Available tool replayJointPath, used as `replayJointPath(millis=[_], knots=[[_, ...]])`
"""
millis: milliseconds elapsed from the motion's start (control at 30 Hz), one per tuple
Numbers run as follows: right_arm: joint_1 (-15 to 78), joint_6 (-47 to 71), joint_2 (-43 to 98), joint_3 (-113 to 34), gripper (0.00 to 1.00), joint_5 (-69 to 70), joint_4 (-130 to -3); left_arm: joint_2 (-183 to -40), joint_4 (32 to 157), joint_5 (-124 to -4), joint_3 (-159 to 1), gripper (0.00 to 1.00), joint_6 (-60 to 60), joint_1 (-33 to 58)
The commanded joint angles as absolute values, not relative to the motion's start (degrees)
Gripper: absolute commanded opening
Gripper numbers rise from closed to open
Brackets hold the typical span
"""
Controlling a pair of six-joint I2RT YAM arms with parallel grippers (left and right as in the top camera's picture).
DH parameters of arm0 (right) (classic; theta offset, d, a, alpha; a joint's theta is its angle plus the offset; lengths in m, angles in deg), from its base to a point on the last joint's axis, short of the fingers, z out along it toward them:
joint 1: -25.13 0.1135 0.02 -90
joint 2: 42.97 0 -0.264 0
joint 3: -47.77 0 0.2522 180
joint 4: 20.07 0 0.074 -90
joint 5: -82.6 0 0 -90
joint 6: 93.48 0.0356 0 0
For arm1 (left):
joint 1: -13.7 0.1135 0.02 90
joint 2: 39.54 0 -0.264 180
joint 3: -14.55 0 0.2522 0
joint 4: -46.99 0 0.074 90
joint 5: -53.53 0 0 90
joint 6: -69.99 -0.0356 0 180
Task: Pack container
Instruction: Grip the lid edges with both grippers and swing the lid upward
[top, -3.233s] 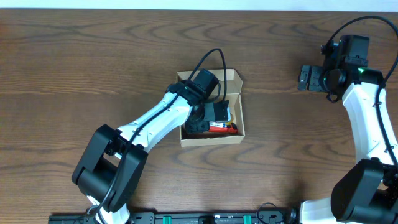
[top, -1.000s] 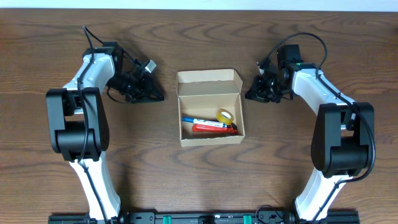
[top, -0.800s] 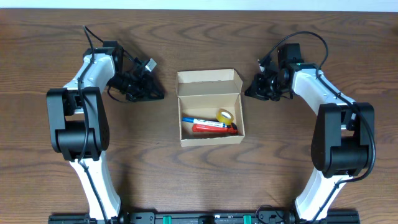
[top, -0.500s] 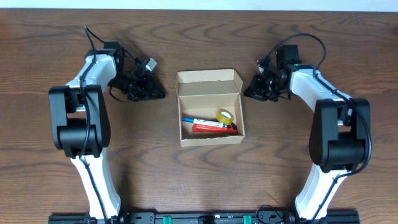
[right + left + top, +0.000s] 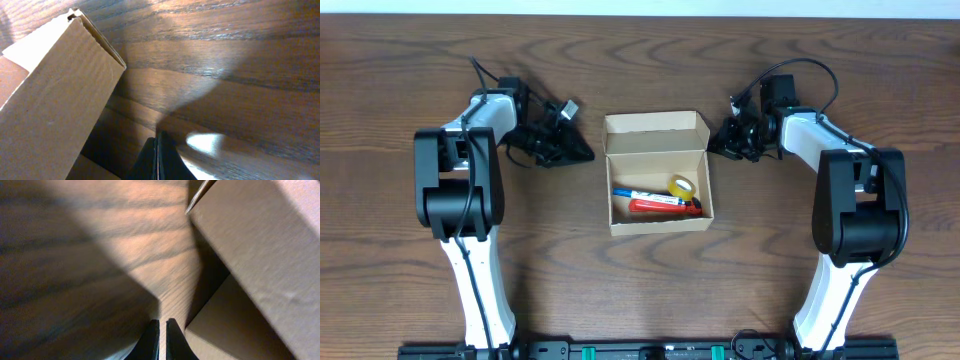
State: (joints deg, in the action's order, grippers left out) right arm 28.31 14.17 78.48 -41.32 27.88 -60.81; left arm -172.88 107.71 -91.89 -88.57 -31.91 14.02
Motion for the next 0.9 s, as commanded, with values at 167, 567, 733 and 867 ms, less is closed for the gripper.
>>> replayJointPath(millis=[167, 567, 733, 867], knots=[[29.0, 15.8, 79.6, -41.8, 0.01, 32.9, -58.3, -173.3, 104.3, -96.0, -88.5, 0.06, -26.8, 10.7], [29.0, 16.7, 79.6, -41.8, 0.01, 40.1, -53.7, -173.2, 104.6, -98.5, -90.4, 0.06, -25.9, 9.8], [29.0, 16.7, 79.6, -41.8, 0.01, 40.9, -53.5, -173.2, 105.7, -98.9, -91.9, 0.06, -25.9, 9.8], [29.0, 16.6, 79.6, -41.8, 0.01, 41.8, -53.4, -173.2, 106.5, -98.9, -93.2, 0.06, -26.0, 9.8]])
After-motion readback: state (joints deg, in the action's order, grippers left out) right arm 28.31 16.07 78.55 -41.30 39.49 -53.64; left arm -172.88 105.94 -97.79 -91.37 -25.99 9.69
